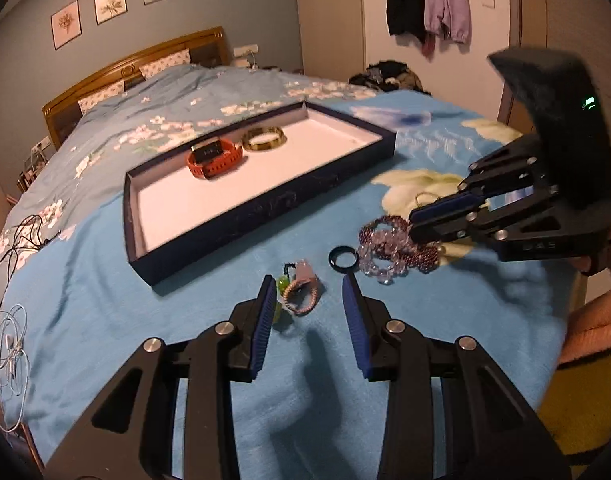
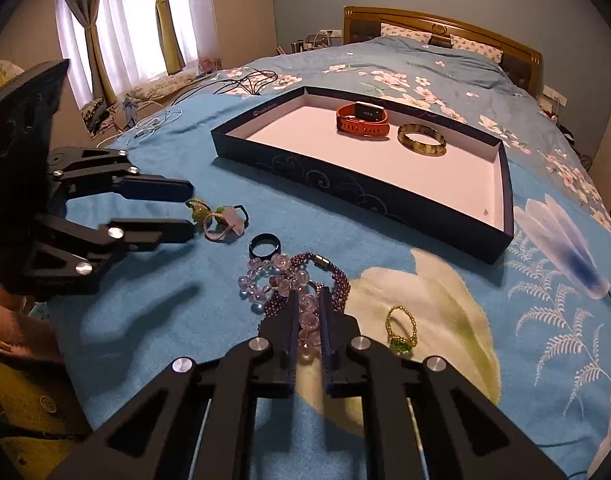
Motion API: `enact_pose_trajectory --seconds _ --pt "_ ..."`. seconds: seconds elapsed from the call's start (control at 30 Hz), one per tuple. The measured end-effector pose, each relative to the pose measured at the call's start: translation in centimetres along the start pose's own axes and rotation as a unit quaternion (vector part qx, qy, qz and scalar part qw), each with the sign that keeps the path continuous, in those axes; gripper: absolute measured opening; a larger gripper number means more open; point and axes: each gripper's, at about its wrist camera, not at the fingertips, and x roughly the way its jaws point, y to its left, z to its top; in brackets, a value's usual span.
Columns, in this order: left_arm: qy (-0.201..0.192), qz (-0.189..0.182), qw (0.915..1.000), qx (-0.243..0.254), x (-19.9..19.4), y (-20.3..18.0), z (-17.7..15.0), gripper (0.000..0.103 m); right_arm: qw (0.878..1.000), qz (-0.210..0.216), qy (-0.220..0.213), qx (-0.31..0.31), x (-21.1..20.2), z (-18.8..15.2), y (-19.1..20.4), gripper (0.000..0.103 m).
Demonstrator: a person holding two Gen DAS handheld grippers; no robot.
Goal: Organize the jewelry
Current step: 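Close the right tool on the clear crystal bead bracelet, then lift the crystal bracelet with the right tool while the left tool grasps the pink charm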
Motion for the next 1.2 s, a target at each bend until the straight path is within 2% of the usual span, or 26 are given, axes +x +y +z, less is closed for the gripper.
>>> enact_pose_trajectory --seconds 0.1,0.27,0.53,0.63,0.7,0.8,1.1,1.13,1.17,1.2 --pt "0.019 0.001 0.9998 -0.011 1.0 0.4 0.1 0.032 1.0 -0.002 0.001 -0.003 0.0 0.0 0.1 0.008" --pt "0.028 0.005 0.9994 -0.019 1.6 1.2 0.3 0.032 1.0 0.01 -0.012 0.007 -0.6 0.2 -0.2 0.008" --pt "0.036 -0.006 0.9993 -0.011 1.9 1.7 0.6 0.032 0.998 0.026 -0.047 0.021 -2.6 1.2 -0.4 0.008" --pt "0.041 -0.022 0.9989 -0.008 1.8 1.8 0.8 0.03 0.997 0.027 -0.061 0.026 -3.4 1.7 -0.5 0.008" --pt "0.037 -0.018 0.9991 -0.001 1.6 1.7 1.0 0.026 0.997 0.028 -0.069 0.03 -3.8 1.9 -0.7 0.008" --pt "0.022 -0.031 0.9993 -0.005 0.8 1.7 1.3 0.027 0.996 0.024 -0.075 0.037 -4.0 2.2 -1.1 0.008" --pt "0.069 -0.015 0.9975 -0.004 2.8 1.9 0.5 0.025 0.995 0.026 -0.081 0.045 -4.2 2.3 -1.5 0.008" --pt "0.071 -0.021 0.9972 -0.007 3.0 2.0 0.5 0.023 0.995 0.026 -0.082 0.047 -4.2 2.4 -1.5 0.008" --pt "0.071 -0.028 0.9971 -0.009 3.0 2.1 0.5 0.014 0.995 0.027 -0.082 0.048 -4.2 2.3 -1.5 0.008" --pt "0.071 -0.034 0.9968 -0.009 2.9 2.1 0.6 0.011 0.995 0.028 -0.081 0.049 -4.1 2.4 -1.6 0.008"
